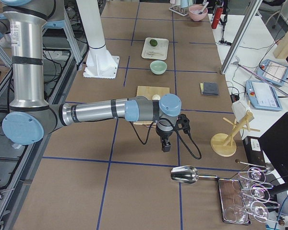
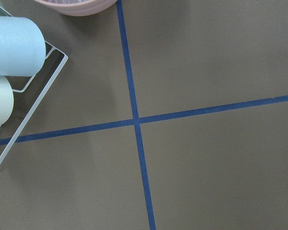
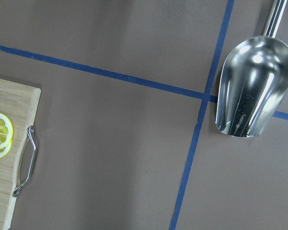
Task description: Put spoon and bun in bowl
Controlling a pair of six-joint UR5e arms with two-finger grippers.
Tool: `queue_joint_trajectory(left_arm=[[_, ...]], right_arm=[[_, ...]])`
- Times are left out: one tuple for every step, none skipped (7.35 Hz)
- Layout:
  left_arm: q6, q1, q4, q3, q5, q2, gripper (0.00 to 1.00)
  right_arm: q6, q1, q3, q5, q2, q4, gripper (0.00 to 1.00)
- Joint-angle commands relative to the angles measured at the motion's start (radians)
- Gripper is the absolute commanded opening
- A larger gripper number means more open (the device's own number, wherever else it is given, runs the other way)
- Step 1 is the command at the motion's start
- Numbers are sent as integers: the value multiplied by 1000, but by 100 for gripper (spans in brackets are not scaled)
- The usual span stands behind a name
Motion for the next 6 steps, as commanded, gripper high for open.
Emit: queue_joint_trajectory(left_arm=[[8, 5, -4, -7, 3, 23, 100], [8, 3, 6, -10, 4, 43, 100], [6, 2, 9, -16, 1, 55, 100], [-1, 5, 3, -53, 0, 78, 100], [6, 14, -18, -62, -3, 73, 100], [8, 66, -135, -85, -34, 69, 100]], right_arm=[[18, -1, -2, 4, -13, 4, 100], [24, -1, -1, 10, -14, 4, 100], [24, -1, 4, 13, -13, 9, 100], [24, -3, 7, 27, -7, 12, 100], [41, -3, 16, 51, -7, 11, 100], [79, -4, 19, 109, -7, 14, 100]])
